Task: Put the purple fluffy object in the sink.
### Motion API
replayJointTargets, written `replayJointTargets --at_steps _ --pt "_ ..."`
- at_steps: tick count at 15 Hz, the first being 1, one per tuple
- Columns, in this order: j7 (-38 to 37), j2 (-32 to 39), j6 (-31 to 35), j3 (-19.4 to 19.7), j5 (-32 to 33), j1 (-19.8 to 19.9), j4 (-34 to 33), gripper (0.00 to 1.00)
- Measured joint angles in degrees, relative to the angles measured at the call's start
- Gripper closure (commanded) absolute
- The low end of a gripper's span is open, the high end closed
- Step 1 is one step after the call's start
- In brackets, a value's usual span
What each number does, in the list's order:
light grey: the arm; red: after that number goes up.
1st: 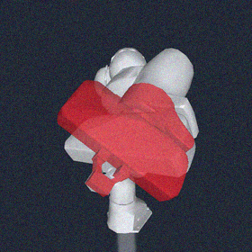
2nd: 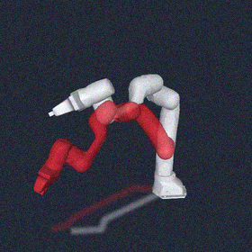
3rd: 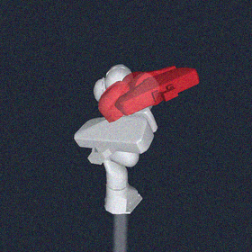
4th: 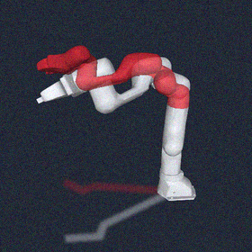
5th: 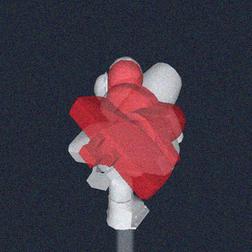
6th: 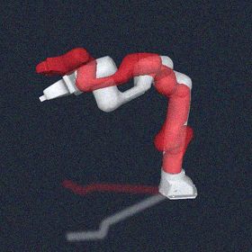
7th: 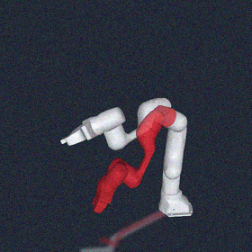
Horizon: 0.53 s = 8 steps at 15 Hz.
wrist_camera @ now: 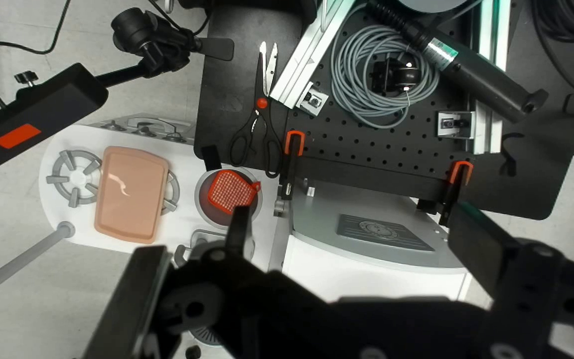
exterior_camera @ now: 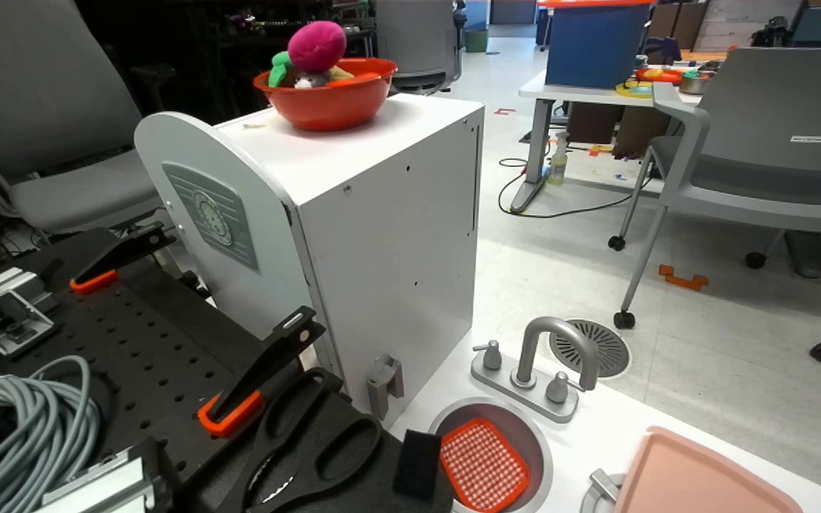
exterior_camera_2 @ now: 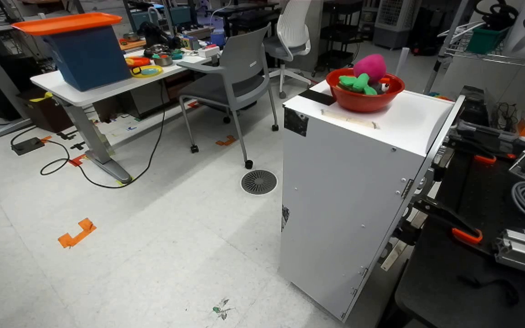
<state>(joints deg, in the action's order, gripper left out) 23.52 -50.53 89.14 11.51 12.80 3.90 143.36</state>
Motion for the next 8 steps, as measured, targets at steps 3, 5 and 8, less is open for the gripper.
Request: replayJointTargets --at_steps 3,5,8 --pt "0.0 0.0 0.0 0.0 0.0 0.0 0.0 0.00" --pt "-0.1 0.0 0.0 0.0 0.0 0.0 0.0 0.00" --pt "-0.7 0.8 0.0 0.4 0.0 0.0 -0.2 0.00"
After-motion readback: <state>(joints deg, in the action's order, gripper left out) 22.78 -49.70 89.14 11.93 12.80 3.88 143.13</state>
